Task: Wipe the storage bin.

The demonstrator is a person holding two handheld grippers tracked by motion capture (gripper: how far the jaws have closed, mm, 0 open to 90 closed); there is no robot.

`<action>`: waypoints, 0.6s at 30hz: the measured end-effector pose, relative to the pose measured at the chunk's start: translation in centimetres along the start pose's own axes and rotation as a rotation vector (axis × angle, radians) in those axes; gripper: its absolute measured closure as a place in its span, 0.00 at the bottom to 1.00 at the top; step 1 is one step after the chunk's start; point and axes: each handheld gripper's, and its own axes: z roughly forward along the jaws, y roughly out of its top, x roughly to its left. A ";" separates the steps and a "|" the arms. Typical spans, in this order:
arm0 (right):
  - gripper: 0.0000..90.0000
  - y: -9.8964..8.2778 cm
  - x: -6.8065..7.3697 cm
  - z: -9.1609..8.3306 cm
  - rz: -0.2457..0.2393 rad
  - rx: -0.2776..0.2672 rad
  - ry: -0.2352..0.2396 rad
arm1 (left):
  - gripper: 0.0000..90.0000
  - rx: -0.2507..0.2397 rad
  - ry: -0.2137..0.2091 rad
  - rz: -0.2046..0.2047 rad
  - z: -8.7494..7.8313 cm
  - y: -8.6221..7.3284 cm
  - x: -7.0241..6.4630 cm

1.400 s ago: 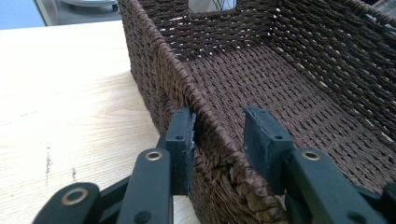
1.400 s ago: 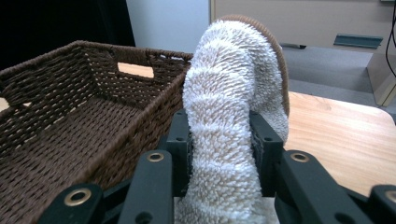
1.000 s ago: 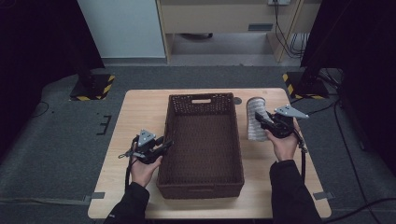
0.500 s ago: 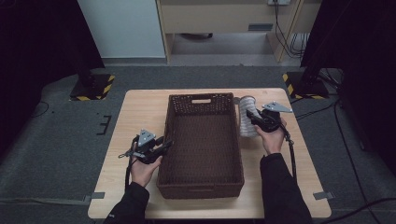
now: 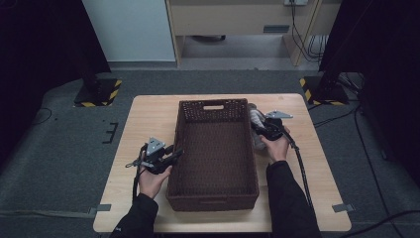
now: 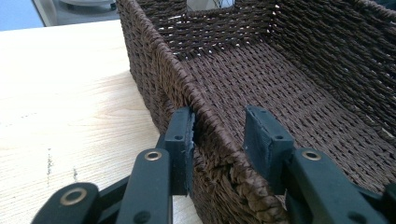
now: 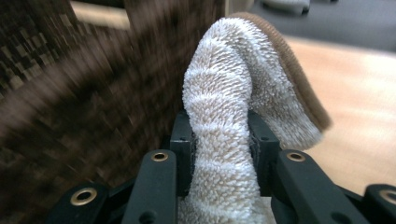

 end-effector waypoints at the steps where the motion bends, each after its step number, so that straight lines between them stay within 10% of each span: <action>1: 0.78 -0.3 0.0 0.3 0.000 0.023 -0.001 | 0.69 0.000 0.000 0.000 0.0 0.0 0.0; 4: 0.78 -0.4 -0.2 0.7 0.014 0.029 0.008 | 0.69 0.001 0.001 0.001 0.0 0.0 0.0; 12: 0.79 3.2 -0.5 -1.8 0.054 -0.183 0.040 | 0.69 0.001 -0.001 0.002 0.0 0.0 0.0; 18: 0.80 4.0 -0.2 -0.7 0.018 -0.150 0.044 | 0.68 0.000 -0.001 0.004 0.0 0.0 0.0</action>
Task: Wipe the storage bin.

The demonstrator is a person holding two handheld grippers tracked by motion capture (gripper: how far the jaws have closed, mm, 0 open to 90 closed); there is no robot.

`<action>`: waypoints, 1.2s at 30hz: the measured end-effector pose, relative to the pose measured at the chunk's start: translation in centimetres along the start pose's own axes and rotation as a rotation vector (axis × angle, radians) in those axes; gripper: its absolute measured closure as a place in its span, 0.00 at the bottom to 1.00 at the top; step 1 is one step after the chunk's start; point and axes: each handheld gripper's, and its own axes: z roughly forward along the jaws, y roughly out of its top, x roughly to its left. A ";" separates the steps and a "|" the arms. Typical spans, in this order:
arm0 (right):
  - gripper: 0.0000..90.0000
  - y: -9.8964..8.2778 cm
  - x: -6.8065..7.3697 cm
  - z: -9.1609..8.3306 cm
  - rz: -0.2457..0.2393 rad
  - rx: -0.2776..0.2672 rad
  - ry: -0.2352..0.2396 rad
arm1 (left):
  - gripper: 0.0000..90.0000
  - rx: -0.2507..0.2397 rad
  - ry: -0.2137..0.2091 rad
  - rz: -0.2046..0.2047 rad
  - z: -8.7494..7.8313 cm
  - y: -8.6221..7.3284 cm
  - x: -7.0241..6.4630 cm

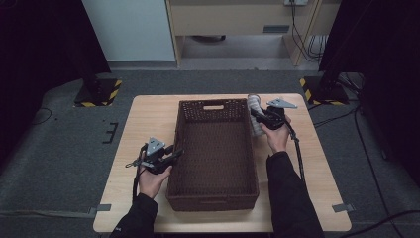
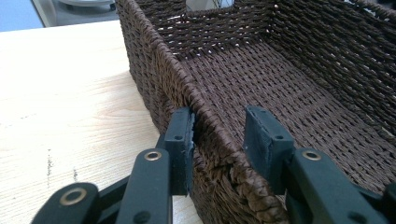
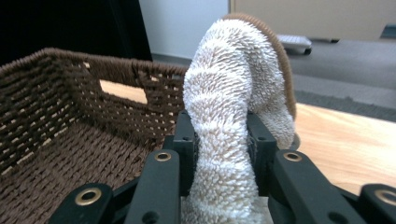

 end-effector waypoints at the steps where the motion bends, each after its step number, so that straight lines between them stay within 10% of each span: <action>1: 0.80 -0.3 -0.1 0.4 0.003 0.015 -0.003 | 0.69 0.000 -0.001 0.000 0.0 0.0 0.0; 9: 0.80 -3.9 -0.6 2.6 -0.005 0.196 -0.011 | 0.68 -0.001 -0.003 0.003 0.0 0.0 0.0; 14: 0.80 -4.0 -0.8 1.9 0.033 0.176 -0.002 | 0.68 0.000 -0.003 0.004 0.0 0.0 0.0; 17: 0.81 -1.9 -0.5 0.2 0.044 0.019 0.009 | 0.68 -0.001 0.000 0.007 0.0 0.0 0.0; 21: 0.80 0.0 0.0 -0.2 0.002 -0.040 0.007 | 0.68 -0.002 -0.002 0.009 0.0 0.0 0.0; 36: 0.81 -4.6 -0.8 2.6 0.030 0.207 0.011 | 0.68 -0.002 0.000 0.010 0.0 0.0 0.0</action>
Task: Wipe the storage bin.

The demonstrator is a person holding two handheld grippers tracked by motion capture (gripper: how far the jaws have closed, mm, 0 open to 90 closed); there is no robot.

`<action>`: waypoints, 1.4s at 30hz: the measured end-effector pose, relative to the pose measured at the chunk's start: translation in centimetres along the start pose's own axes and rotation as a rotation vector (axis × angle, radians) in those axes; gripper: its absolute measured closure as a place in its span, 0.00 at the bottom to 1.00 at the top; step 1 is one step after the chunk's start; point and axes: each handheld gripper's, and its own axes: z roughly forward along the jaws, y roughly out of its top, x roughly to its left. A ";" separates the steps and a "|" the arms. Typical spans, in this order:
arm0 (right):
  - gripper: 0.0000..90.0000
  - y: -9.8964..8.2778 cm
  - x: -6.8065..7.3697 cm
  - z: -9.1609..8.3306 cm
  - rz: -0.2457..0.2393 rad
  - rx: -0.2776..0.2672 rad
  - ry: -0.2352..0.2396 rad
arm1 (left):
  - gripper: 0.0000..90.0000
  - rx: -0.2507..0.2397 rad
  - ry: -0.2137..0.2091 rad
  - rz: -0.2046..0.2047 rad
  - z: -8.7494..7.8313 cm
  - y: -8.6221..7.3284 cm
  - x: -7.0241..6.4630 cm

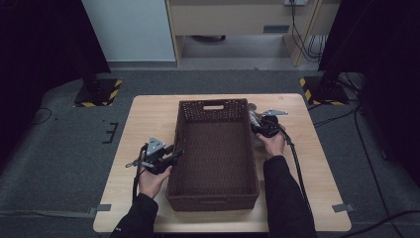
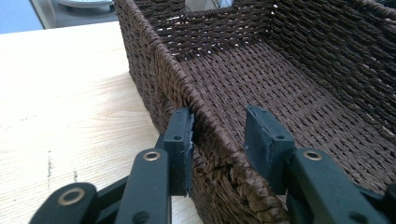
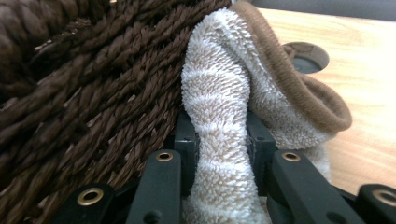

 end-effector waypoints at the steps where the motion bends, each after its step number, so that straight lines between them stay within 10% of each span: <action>1: 0.81 0.1 0.0 -0.2 -0.001 0.002 0.001 | 0.68 0.000 0.001 0.000 0.0 0.0 0.0; 11: 0.80 3.1 1.3 -5.8 -0.013 -0.197 0.062 | 0.68 0.002 0.006 -0.001 0.0 0.0 -0.1; 23: 0.81 -0.9 1.1 -2.3 -0.079 0.045 0.049 | 0.68 0.001 0.004 -0.004 0.0 0.0 0.0; 32: 0.81 0.1 1.3 -3.7 -0.020 -0.042 0.070 | 0.68 0.002 0.003 -0.005 0.0 0.0 0.0; 42: 0.81 1.8 2.3 -7.0 -0.090 -0.137 0.102 | 0.67 0.002 0.004 -0.005 0.0 0.0 0.0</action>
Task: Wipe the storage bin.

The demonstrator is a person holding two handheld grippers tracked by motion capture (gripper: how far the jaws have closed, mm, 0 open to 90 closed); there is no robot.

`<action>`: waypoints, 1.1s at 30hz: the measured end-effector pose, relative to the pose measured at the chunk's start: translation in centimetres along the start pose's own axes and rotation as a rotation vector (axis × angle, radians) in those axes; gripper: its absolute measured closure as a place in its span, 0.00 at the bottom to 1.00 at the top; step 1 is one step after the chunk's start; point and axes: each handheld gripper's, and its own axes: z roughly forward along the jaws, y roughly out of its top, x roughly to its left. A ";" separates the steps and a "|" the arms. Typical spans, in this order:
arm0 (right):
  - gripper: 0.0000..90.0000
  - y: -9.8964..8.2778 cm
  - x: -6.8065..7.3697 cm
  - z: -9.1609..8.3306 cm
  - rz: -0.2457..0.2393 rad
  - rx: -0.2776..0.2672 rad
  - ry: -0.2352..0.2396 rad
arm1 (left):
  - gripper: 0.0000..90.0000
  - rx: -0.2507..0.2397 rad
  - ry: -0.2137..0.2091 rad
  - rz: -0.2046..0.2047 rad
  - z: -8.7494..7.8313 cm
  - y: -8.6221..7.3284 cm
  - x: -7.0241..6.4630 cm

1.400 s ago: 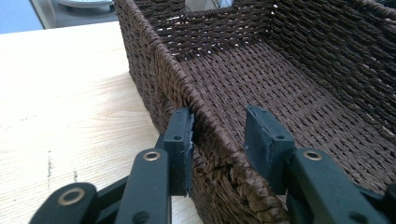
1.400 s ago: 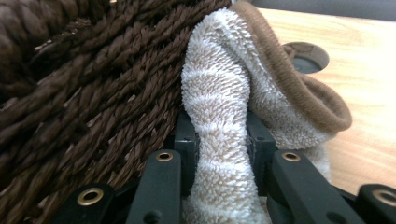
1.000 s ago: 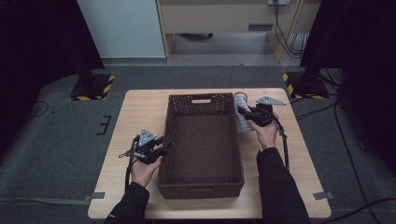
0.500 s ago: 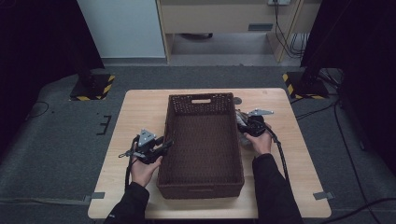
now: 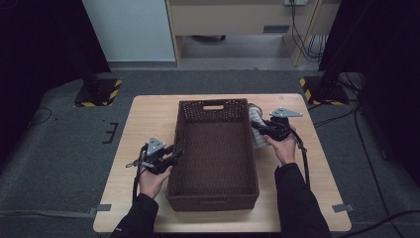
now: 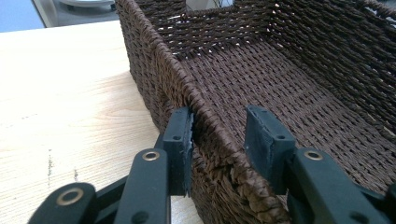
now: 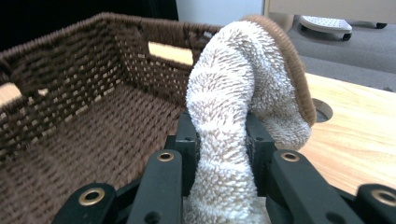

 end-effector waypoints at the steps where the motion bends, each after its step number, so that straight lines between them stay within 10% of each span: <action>1: 0.81 -0.2 0.1 0.1 0.002 -0.003 -0.002 | 0.67 0.000 0.000 0.000 0.0 0.0 0.0; 12: 0.81 -4.6 0.0 3.0 -0.019 0.193 -0.036 | 0.67 -0.001 -0.001 -0.002 0.0 0.0 0.0; 16: 0.81 -3.5 0.3 2.2 -0.010 0.182 -0.033 | 0.67 0.000 0.001 -0.001 0.0 0.0 0.0; 23: 0.82 -0.3 0.7 -1.8 0.003 -0.014 0.026 | 0.68 0.001 0.004 -0.002 0.0 0.0 0.0; 33: 0.82 -4.0 0.9 0.4 -0.008 0.150 0.013 | 0.67 0.000 0.002 -0.010 0.1 0.0 0.0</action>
